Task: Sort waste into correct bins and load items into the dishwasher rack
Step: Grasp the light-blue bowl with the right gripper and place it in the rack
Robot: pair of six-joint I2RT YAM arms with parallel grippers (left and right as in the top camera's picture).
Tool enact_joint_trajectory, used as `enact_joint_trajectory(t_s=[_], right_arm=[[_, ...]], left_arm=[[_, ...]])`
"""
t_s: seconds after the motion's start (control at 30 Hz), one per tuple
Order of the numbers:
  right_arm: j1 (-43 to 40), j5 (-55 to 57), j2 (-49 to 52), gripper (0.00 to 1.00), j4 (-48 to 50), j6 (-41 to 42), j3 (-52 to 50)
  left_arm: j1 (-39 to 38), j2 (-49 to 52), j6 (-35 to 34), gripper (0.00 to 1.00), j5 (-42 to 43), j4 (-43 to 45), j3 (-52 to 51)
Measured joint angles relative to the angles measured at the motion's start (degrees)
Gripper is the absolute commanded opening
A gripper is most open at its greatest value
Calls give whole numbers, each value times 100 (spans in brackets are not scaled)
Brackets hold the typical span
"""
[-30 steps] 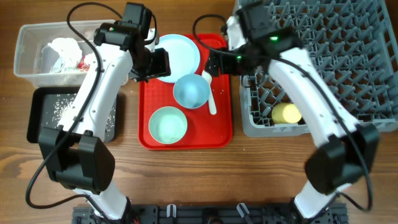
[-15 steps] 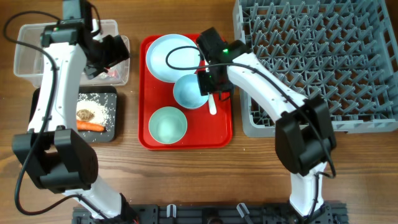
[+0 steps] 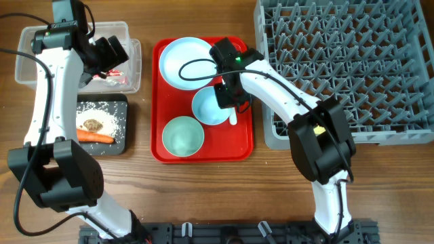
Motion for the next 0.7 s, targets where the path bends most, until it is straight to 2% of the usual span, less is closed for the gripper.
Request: enact_joint_trajectory(t_s=[0.13,0.23,0.37,0.43,0.53,0.63,0.7], right_arm=[[-101,44,-334,4,-332,-24,170],[-293,457,-1102,4,-208,-46,468],[-481,2273,-2262,4,289,-94,750],[-481,3923,-2413,4,710,-234,802],[-601,5407,-2026,4,2623,-1436,769],[-844,6196,-1379,4,4201,-3410,745],[-931,6411,-970,4,4894,-4664,741]], left_arm=[[0,0,0,100,-31,0,0],[0,0,0,100,-33,0,0],[0,0,0,100,-33,0,0],[0,0,0,100,-33,2,0],[0,0,0,100,-35,4,2],[0,0,0,100,-33,7,2],[0,0,0,100,-35,17,4]])
